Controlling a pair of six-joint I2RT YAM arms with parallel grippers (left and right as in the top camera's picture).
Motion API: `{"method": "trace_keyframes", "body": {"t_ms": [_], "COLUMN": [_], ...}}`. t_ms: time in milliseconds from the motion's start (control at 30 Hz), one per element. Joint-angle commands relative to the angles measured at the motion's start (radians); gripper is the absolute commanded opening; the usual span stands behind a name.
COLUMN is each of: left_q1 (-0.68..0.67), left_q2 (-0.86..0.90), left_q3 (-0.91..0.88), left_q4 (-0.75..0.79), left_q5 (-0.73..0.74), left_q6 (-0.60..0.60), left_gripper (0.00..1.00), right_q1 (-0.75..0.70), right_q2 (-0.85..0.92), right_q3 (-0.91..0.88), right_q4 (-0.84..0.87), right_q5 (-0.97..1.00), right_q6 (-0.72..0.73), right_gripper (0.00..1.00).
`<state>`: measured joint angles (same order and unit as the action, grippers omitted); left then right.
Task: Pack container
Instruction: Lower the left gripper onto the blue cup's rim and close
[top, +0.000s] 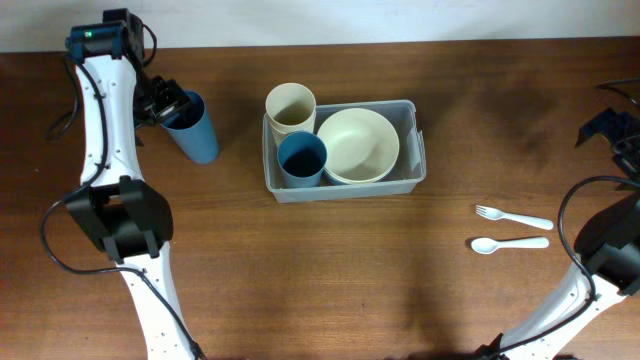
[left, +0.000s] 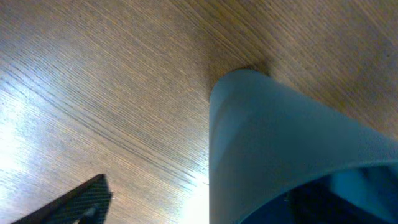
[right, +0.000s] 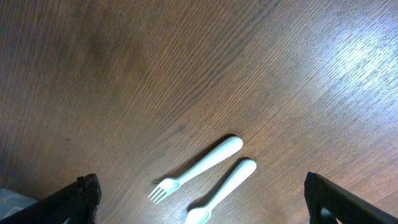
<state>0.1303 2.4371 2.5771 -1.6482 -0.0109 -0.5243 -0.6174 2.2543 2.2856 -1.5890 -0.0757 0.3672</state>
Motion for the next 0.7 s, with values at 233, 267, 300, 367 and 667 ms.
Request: {"method": "trace_keyframes", "body": {"t_ms": [233, 267, 300, 367, 667], "left_q1": [-0.004, -0.004, -0.004, -0.004, -0.003], "left_q2": [0.003, 0.003, 0.003, 0.003, -0.008], "left_q3": [0.003, 0.003, 0.003, 0.003, 0.060], "left_q4": [-0.014, -0.014, -0.014, -0.014, -0.039], "left_q5": [-0.003, -0.003, -0.003, -0.003, -0.003], "left_q6": [0.002, 0.002, 0.002, 0.002, 0.005], "left_gripper": [0.26, 0.19, 0.13, 0.02, 0.01], "right_q1": [0.003, 0.003, 0.003, 0.003, 0.003], "right_q2": [-0.037, -0.037, -0.037, -0.037, -0.037], "right_q3": [-0.006, -0.006, -0.006, -0.006, -0.006], "right_q4": [0.000, 0.000, 0.000, 0.000, 0.000], "right_q5": [0.002, 0.002, 0.002, 0.002, 0.002], "right_q6": [0.012, 0.012, 0.012, 0.012, 0.012], "right_gripper": [0.99, 0.99, 0.99, 0.99, 0.99]}}
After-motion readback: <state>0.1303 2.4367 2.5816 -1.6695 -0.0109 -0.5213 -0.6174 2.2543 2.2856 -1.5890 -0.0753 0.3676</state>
